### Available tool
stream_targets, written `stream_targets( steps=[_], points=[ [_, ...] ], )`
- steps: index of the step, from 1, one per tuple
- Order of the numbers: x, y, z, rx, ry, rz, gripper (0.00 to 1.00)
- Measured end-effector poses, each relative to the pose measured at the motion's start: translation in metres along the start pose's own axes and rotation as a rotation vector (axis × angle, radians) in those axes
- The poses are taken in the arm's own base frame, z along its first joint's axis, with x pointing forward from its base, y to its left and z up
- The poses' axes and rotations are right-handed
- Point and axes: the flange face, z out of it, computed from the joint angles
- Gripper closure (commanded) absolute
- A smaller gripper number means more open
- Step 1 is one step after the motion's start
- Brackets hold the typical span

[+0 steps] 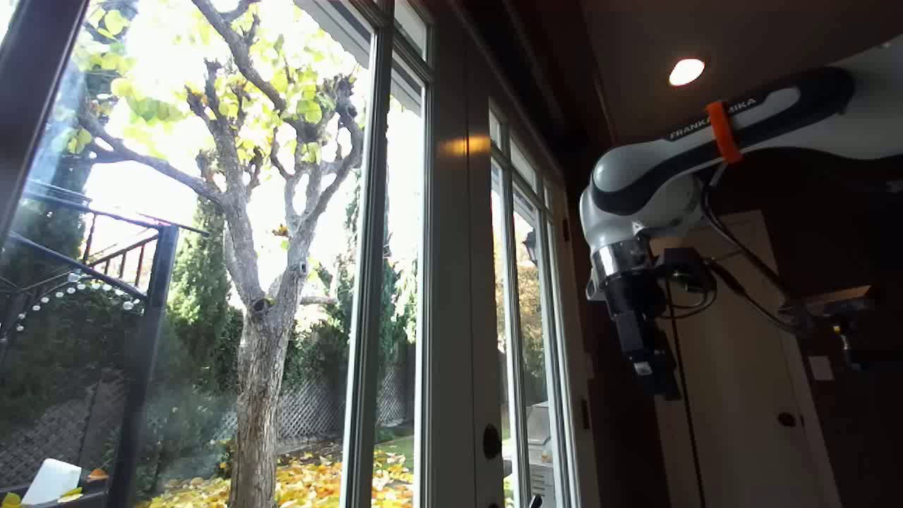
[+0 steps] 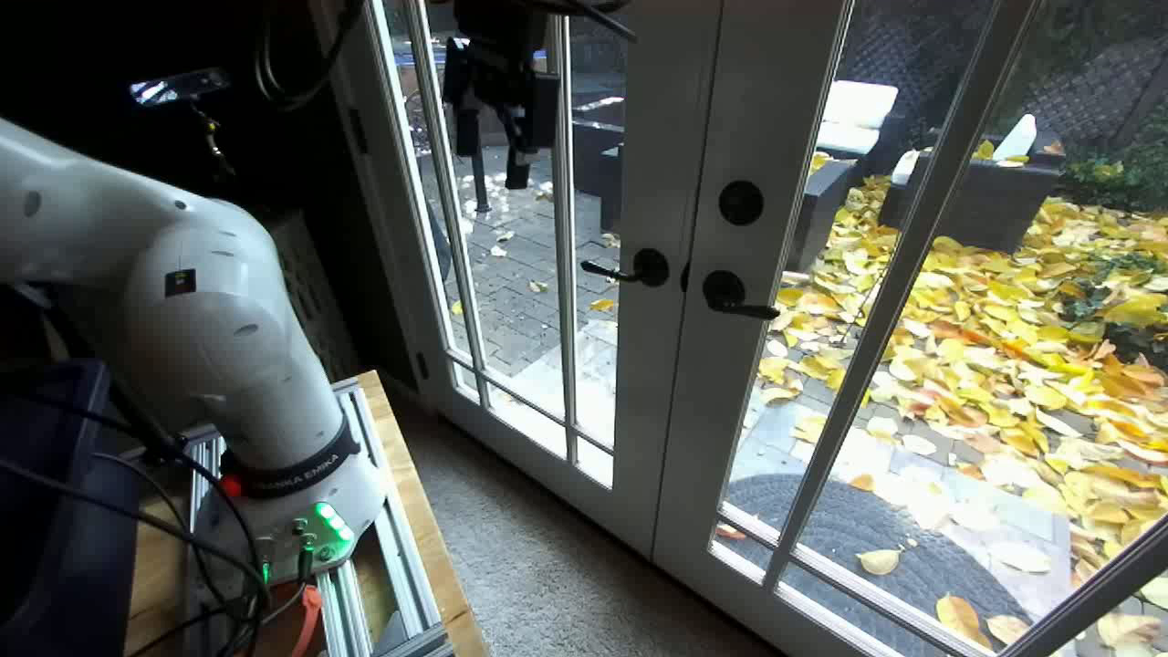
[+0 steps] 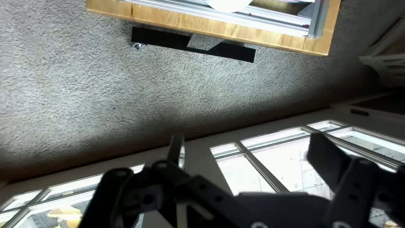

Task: Open the right window.

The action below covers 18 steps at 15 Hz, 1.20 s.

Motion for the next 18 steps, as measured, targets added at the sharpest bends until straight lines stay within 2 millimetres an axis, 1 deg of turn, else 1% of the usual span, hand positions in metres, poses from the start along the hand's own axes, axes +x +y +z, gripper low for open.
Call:
stream_targets(
  steps=[6, 9, 11, 13, 16, 18],
  points=[
    [0.000, 0.000, 0.000, 0.000, 0.000, 0.000, 0.00],
    [0.005, 0.005, -0.001, 0.024, 0.013, -0.001, 0.00],
    [0.016, 0.017, -0.006, 0.065, 0.080, 0.016, 0.00],
    [0.029, 0.036, -0.011, 0.106, 0.155, 0.056, 0.00],
    [0.046, 0.072, -0.013, 0.178, 0.260, 0.140, 0.00],
    [0.054, 0.097, -0.010, 0.268, 0.301, 0.187, 0.00]
  ],
)
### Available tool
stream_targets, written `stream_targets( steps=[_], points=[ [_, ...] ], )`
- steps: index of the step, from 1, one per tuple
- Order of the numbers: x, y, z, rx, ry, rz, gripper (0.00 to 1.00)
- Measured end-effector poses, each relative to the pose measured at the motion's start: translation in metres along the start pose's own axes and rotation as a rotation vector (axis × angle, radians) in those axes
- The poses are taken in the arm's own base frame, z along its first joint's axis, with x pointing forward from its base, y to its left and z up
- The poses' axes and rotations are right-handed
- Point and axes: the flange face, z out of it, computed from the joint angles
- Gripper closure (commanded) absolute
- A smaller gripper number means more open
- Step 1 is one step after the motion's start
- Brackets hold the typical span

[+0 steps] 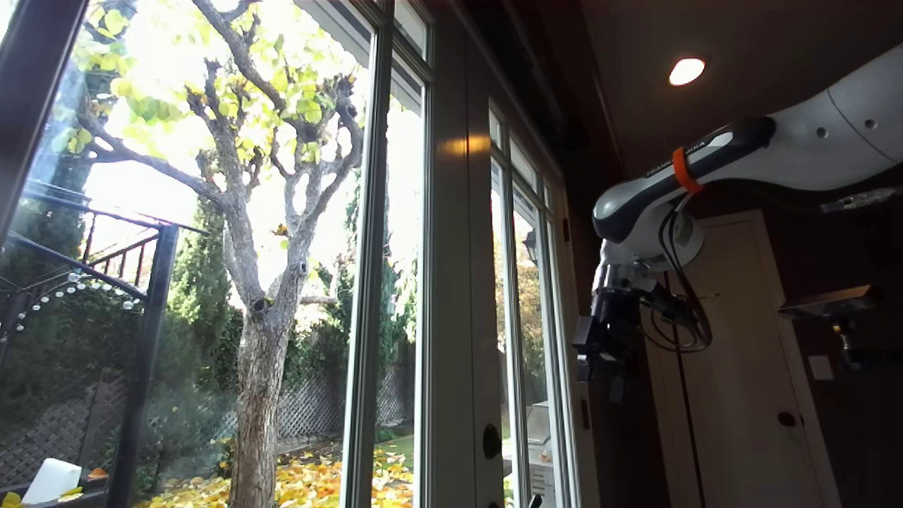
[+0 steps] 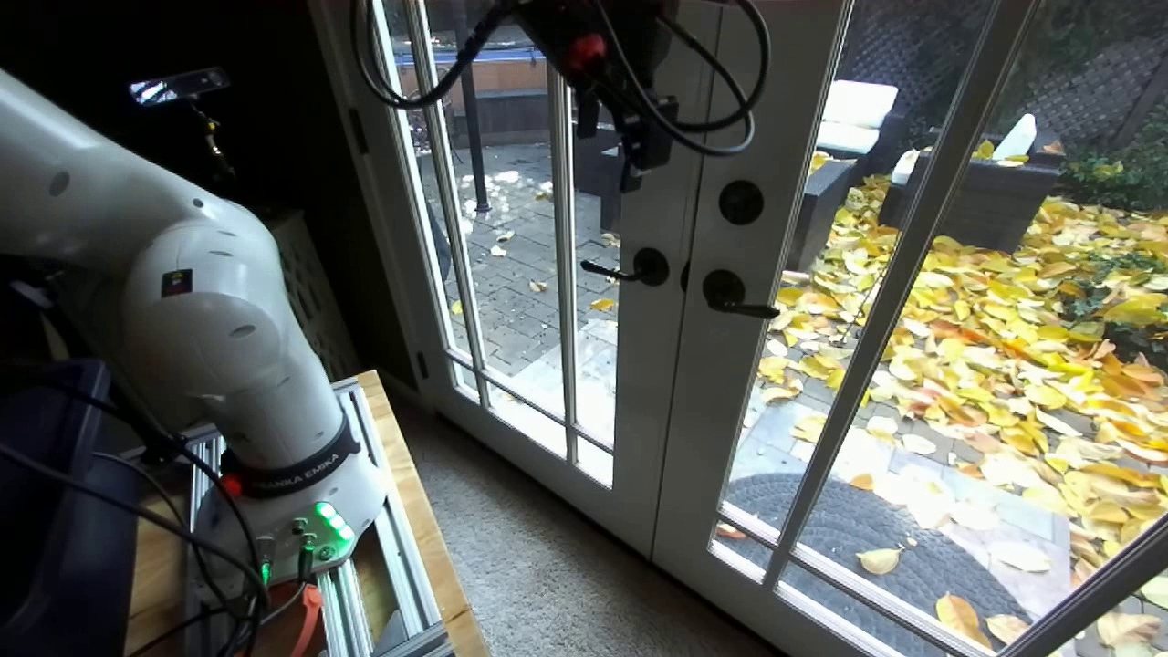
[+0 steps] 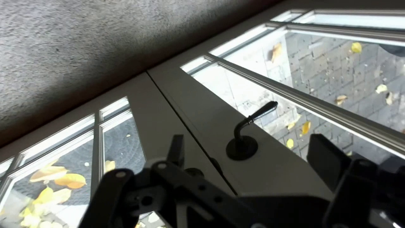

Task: Open the right window.

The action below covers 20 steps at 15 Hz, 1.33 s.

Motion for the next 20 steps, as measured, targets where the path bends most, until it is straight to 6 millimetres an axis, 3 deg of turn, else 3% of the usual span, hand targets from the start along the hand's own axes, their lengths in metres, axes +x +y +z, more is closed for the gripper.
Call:
stream_targets(
  steps=[3, 7, 15, 20],
  points=[
    [0.013, 0.040, 0.009, 0.157, 0.029, 0.071, 0.00],
    [0.033, 0.089, 0.035, 0.309, 0.056, 0.131, 0.00],
    [0.088, 0.142, 0.120, 0.512, 0.115, 0.214, 0.00],
    [0.107, 0.185, 0.163, 0.553, 0.136, 0.269, 0.00]
  ],
)
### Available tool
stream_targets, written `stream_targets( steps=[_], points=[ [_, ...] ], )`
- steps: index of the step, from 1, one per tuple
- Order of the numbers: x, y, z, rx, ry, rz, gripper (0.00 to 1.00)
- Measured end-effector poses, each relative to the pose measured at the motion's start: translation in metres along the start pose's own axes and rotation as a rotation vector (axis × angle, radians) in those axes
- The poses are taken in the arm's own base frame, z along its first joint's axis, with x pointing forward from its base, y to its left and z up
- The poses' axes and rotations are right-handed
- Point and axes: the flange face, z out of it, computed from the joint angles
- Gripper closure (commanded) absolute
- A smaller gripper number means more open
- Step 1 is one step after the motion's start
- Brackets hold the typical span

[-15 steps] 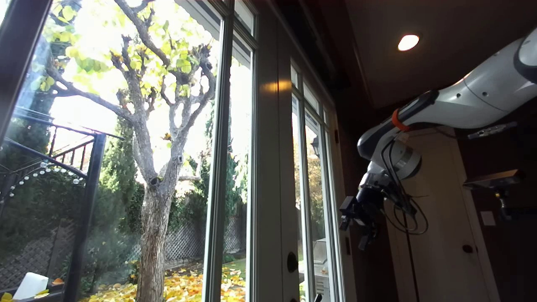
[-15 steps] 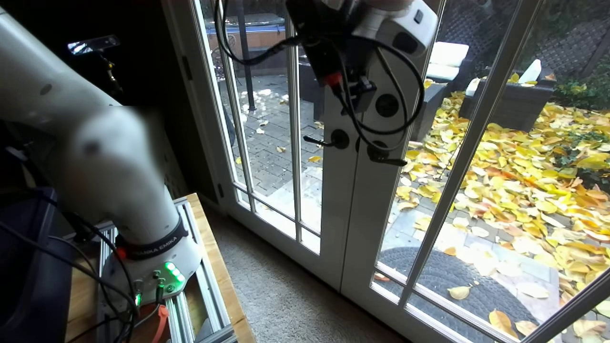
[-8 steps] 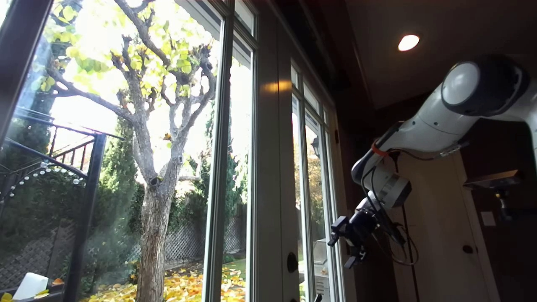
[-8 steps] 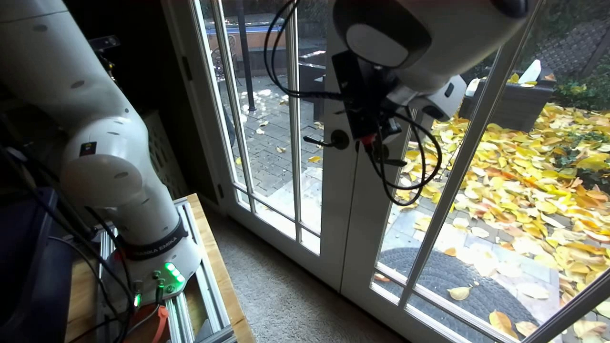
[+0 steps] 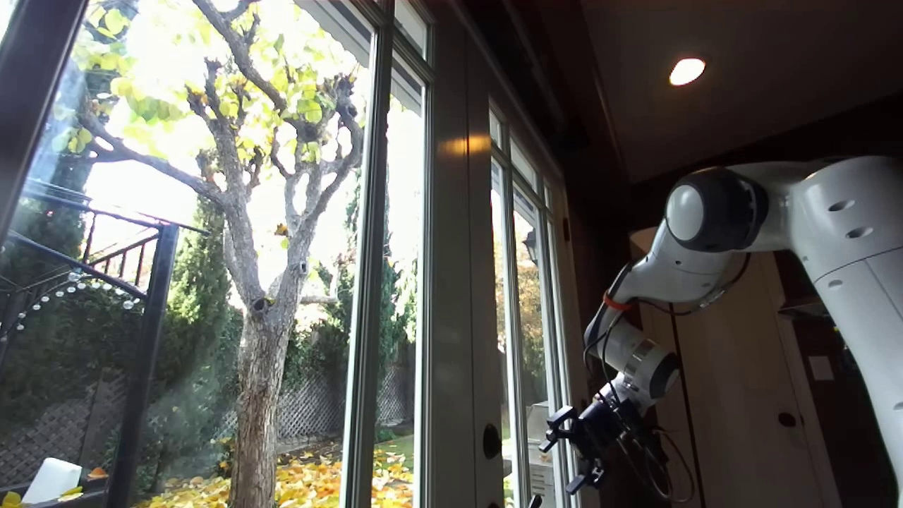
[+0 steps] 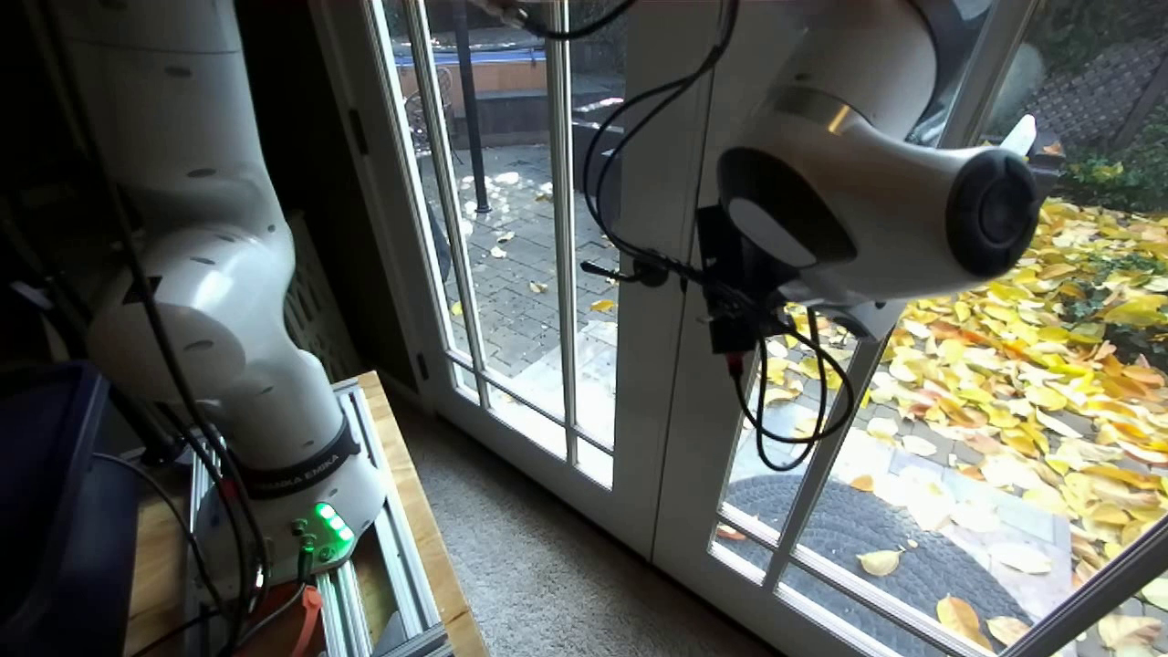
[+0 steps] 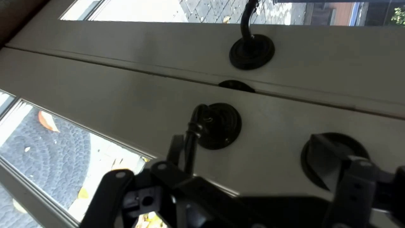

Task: Open the right window.

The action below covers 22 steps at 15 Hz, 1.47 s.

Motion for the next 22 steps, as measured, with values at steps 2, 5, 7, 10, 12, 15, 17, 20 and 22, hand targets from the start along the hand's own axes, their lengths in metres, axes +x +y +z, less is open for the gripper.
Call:
stream_targets(
  steps=[2, 5, 7, 10, 12, 15, 17, 20, 22],
  points=[
    [0.007, 0.017, -0.001, 0.000, 0.007, 0.015, 0.00],
    [0.015, 0.032, 0.002, 0.021, 0.000, 0.036, 0.00],
    [0.020, 0.038, 0.008, 0.044, -0.007, 0.047, 0.00],
    [0.028, 0.045, 0.022, 0.063, -0.016, 0.055, 0.00],
    [0.034, 0.049, 0.031, 0.074, -0.019, 0.057, 0.11],
    [0.042, 0.053, 0.042, 0.102, -0.006, 0.048, 0.41],
    [0.046, 0.054, 0.047, 0.116, 0.001, 0.039, 0.55],
    [0.048, 0.056, 0.051, 0.121, 0.003, 0.027, 0.77],
    [0.049, 0.059, 0.051, 0.119, 0.006, 0.013, 0.89]
  ],
)
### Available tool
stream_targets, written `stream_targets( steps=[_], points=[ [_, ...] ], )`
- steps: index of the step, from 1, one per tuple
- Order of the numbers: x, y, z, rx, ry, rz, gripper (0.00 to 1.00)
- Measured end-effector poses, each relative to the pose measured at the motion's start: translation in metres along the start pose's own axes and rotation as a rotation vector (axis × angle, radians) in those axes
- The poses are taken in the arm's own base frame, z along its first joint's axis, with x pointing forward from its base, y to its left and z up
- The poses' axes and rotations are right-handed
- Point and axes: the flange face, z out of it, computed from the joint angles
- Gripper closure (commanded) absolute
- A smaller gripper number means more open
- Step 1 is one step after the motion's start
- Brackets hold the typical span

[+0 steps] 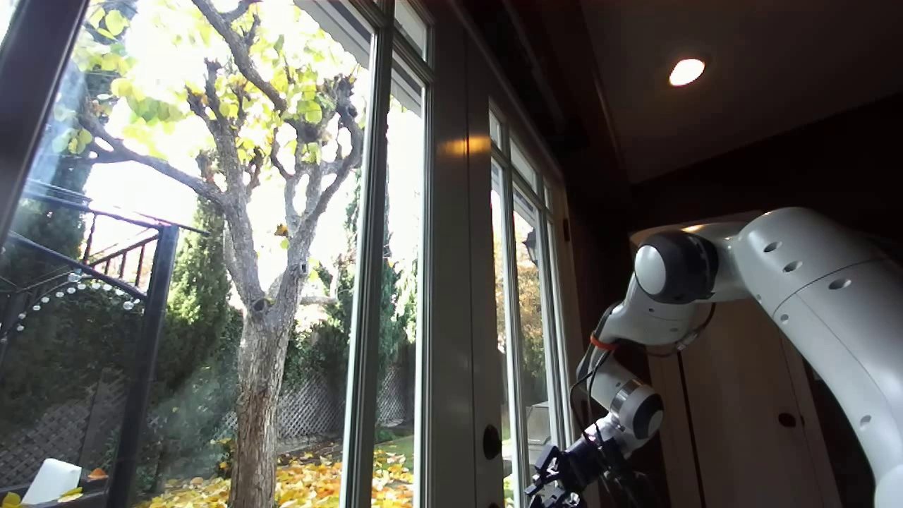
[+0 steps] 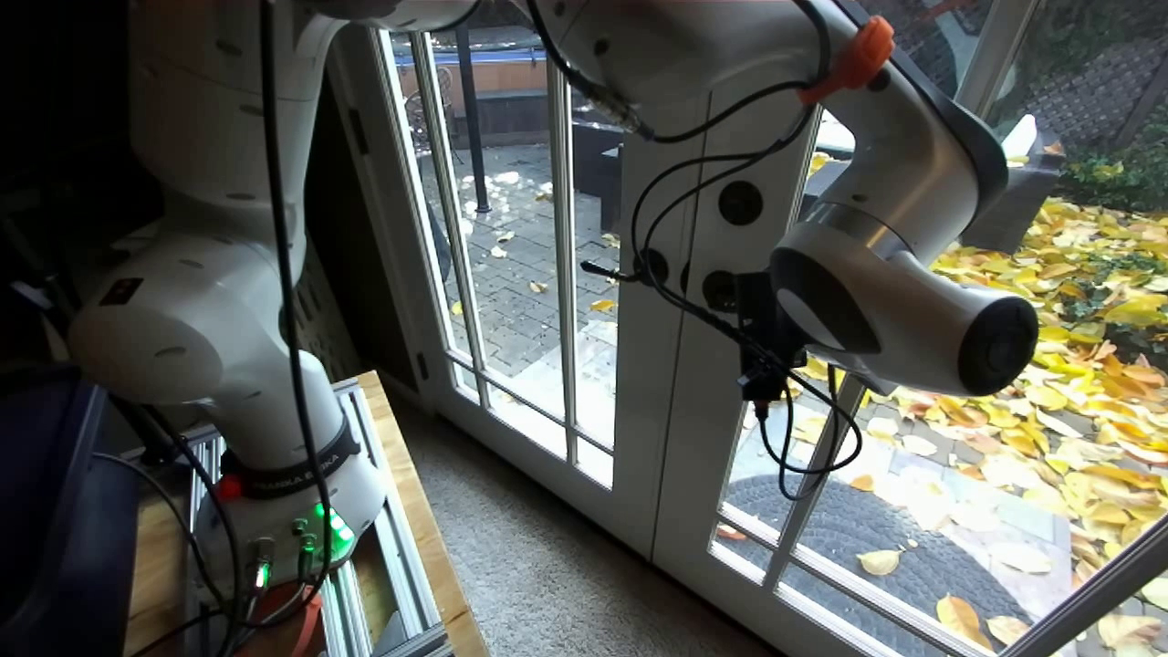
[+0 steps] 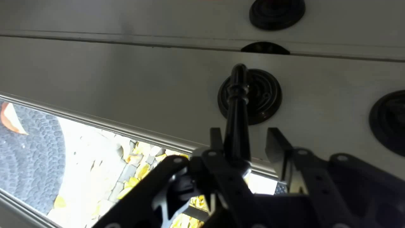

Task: Open the right window.

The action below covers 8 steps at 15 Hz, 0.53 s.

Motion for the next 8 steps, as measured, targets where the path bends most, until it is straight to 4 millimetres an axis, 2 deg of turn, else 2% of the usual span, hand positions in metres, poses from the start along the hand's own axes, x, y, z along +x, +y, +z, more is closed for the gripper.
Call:
stream_targets(
  steps=[1, 3, 8],
  points=[
    [-0.0004, 0.0027, -0.0006, 0.000, 0.001, -0.003, 0.97],
    [-0.0006, 0.0053, -0.0011, 0.003, 0.002, -0.015, 0.94],
    [0.0000, -0.0023, -0.0021, -0.003, -0.009, -0.086, 0.94]
  ],
)
